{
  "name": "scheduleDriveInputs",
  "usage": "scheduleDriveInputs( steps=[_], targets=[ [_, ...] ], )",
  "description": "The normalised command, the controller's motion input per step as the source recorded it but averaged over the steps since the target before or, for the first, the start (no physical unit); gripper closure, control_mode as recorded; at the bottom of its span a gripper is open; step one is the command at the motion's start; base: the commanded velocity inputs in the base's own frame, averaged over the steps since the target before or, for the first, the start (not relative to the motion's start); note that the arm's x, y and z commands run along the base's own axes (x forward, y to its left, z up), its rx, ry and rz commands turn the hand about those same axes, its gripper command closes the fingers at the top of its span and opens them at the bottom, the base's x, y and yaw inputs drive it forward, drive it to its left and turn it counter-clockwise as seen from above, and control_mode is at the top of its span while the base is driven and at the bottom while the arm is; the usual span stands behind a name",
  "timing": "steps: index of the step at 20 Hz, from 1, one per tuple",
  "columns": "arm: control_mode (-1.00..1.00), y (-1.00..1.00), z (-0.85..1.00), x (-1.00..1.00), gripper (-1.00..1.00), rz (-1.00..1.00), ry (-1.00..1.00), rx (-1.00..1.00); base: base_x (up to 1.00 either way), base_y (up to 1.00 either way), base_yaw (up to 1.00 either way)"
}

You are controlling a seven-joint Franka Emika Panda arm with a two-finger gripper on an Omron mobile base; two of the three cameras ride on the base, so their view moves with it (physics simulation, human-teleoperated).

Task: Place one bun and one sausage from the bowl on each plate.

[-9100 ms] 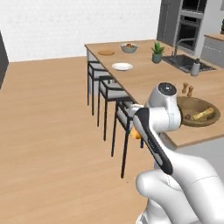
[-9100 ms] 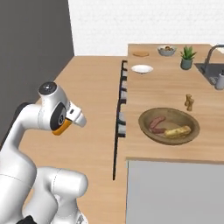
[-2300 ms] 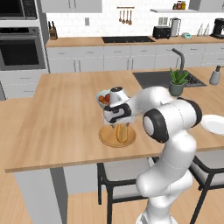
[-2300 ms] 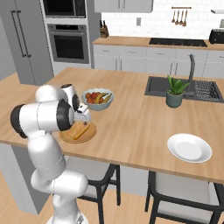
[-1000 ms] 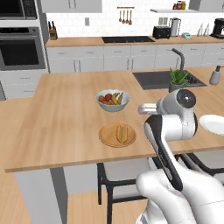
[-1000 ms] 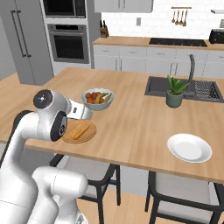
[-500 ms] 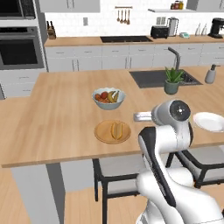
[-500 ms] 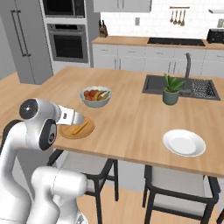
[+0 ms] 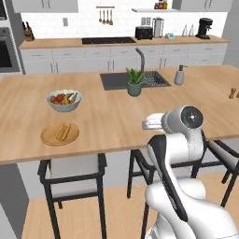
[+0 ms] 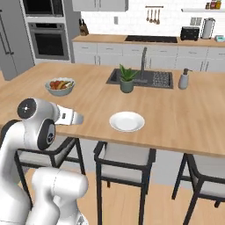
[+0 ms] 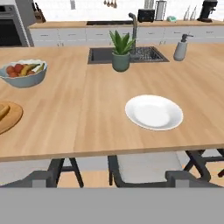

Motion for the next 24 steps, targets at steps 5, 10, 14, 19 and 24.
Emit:
scheduleDriveInputs(
  steps=[5,10,14,19,24],
  targets=[
    [1.00,0.00,0.00,0.00,-1.00,0.00,0.00,0.00,-0.10,-1.00,-0.07],
    [1.00,0.00,0.00,0.00,-1.00,0.00,0.00,0.00,0.16,-1.00,-0.02],
    [1.00,0.00,0.00,0.00,-1.00,0.00,0.00,0.00,0.46,-1.00,0.00],
    [1.00,0.00,0.00,0.00,-1.00,0.00,0.00,0.00,0.65,-1.00,0.00],
    [1.00,0.00,0.00,0.00,-1.00,0.00,0.00,0.00,0.59,-1.00,0.00]
  ],
)
